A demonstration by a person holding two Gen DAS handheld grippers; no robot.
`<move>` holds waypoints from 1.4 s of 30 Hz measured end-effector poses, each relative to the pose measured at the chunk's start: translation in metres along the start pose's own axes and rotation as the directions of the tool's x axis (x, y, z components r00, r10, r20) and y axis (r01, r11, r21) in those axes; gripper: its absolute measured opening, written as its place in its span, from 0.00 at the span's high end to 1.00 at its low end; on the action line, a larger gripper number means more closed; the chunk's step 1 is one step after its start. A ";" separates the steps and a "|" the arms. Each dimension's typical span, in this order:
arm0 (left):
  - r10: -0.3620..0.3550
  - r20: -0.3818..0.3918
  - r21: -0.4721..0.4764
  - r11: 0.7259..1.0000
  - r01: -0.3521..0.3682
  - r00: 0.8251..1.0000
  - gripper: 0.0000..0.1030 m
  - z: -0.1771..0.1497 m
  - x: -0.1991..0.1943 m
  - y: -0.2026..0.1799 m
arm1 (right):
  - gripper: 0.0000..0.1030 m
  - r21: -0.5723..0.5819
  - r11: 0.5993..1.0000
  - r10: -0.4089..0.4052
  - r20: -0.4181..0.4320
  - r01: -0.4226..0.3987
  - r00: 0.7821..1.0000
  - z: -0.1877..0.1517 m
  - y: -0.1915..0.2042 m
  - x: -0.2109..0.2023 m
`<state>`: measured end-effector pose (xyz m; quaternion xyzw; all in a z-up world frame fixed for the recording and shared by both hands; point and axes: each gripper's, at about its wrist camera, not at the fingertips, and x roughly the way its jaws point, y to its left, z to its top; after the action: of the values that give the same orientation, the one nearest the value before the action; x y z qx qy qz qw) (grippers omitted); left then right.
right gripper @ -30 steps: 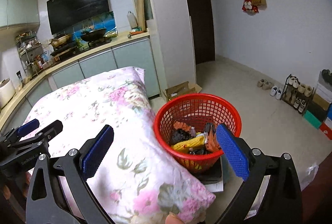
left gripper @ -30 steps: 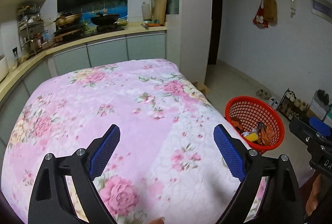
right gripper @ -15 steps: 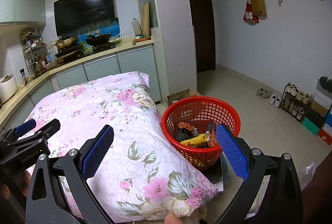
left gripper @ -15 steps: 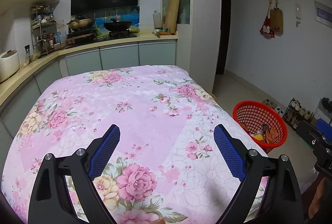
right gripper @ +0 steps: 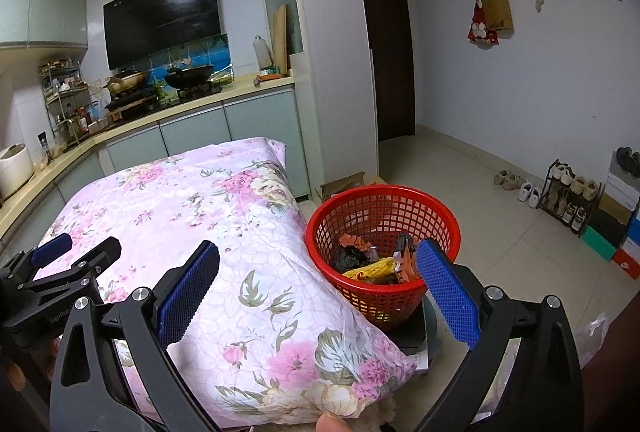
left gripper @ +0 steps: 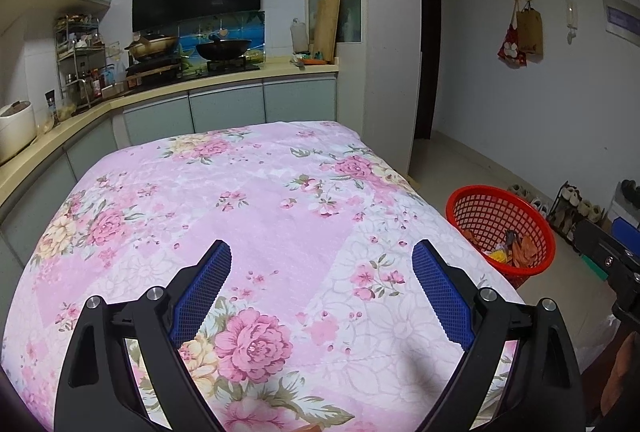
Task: Collect trash
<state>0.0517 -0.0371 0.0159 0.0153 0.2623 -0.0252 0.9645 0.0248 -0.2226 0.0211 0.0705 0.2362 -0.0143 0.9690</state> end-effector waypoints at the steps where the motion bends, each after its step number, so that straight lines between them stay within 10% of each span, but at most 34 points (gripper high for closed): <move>1: -0.001 0.000 0.002 1.000 0.001 1.000 0.14 0.000 0.000 -0.001 | 0.07 0.001 1.000 0.001 -0.001 -0.001 1.000 0.000 -0.003 0.000; 42: -0.011 0.000 0.015 1.000 0.011 1.000 0.14 0.000 0.003 -0.007 | 0.07 0.008 1.000 -0.001 -0.011 0.001 1.000 -0.002 -0.003 0.003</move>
<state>0.0534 -0.0445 0.0143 0.0212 0.2620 -0.0326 0.9643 0.0263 -0.2257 0.0173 0.0745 0.2416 -0.0153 0.9674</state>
